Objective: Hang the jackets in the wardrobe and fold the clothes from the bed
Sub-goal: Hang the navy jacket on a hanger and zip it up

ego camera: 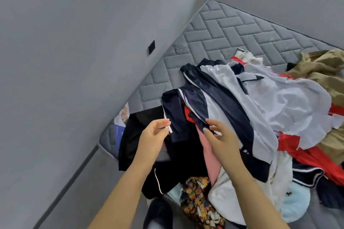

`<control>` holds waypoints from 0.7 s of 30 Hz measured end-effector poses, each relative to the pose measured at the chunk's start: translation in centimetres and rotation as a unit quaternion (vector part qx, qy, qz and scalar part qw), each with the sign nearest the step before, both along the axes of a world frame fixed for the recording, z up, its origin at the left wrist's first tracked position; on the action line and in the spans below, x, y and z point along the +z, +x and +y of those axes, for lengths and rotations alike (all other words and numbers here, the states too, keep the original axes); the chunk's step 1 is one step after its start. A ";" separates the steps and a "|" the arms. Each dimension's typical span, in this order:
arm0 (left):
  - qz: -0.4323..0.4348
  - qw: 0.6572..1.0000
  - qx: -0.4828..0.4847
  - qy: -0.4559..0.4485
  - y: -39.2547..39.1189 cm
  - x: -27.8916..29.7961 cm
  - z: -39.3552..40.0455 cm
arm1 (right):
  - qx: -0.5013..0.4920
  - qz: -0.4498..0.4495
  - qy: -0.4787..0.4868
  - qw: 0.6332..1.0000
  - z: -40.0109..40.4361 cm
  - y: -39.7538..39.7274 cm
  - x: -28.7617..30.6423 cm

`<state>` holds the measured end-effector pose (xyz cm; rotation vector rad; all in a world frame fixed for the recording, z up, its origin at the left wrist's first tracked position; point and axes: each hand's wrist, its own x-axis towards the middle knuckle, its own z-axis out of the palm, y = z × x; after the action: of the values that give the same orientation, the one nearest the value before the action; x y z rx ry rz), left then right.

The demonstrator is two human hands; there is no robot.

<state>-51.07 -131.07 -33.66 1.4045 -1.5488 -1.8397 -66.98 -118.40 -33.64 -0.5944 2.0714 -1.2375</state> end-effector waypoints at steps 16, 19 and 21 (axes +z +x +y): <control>-0.007 0.990 -0.084 0.114 -10.3 -7.3 0.7 | -0.015 0.236 0.396 0.887 3.1 -16.1 -13.6; -0.009 0.989 -0.089 0.118 -12.1 -8.3 1.8 | -0.024 0.222 0.410 0.885 3.8 -17.7 -15.8; -0.016 0.988 -0.089 0.123 -12.8 -8.5 2.3 | -0.017 0.230 0.366 0.901 3.8 -18.0 -15.8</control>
<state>-63.86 -128.81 -42.18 1.4455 -1.5487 -2.1872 -84.98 -114.63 -49.39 -0.5115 2.7122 -0.2517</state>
